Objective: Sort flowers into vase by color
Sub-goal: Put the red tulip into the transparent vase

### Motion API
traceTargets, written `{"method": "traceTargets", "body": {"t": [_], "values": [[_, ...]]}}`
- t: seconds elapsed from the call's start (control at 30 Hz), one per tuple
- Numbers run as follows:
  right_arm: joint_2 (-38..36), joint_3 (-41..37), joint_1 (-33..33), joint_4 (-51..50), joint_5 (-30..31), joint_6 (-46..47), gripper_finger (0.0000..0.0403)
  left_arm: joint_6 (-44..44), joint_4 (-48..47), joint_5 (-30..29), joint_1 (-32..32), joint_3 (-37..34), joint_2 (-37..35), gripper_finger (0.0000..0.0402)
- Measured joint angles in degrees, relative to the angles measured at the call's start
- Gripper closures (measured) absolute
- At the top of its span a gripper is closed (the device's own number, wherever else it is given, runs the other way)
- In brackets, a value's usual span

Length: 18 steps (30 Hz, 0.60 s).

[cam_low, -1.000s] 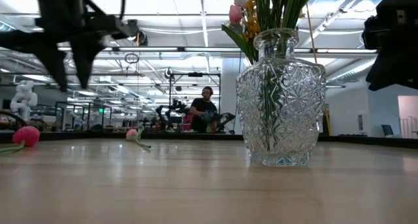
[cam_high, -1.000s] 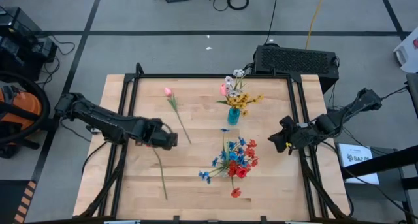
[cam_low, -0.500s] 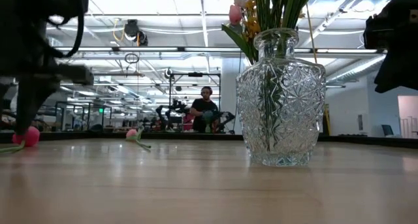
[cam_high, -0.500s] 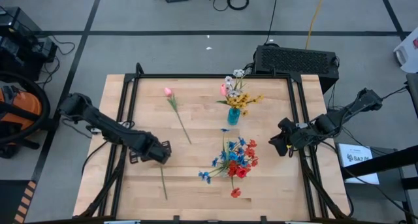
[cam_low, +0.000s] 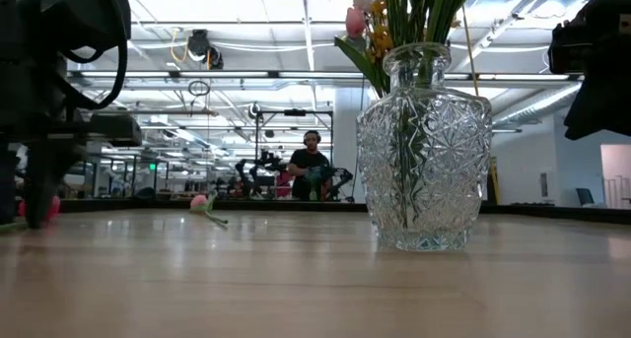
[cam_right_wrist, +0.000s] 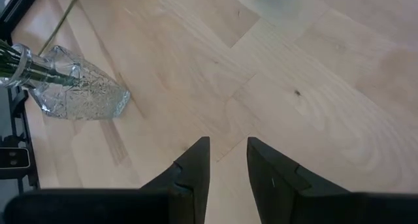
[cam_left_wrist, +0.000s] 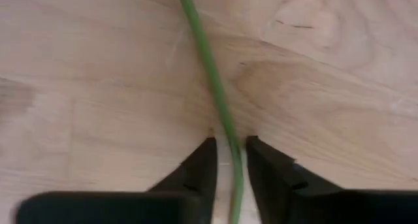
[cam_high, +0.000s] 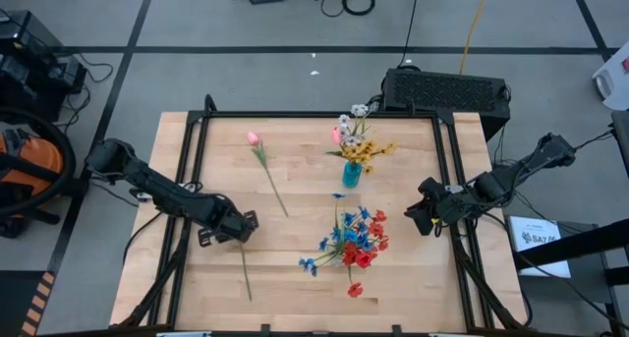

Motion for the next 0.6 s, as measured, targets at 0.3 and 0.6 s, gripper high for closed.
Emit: {"method": "traceTargets", "body": {"t": [0.3, 0.6], "values": [[0.0, 0.0, 0.0, 0.2, 0.0, 0.0, 0.031, 4.8, 0.4, -2.2, -0.1, 0.0, -0.5, 0.0396], [0.1, 0.0, 0.0, 0.3, 0.5, 0.0, 0.031, 24.1, 5.1, -35.8, -0.5, 11.6, -5.6, 0.04]]}}
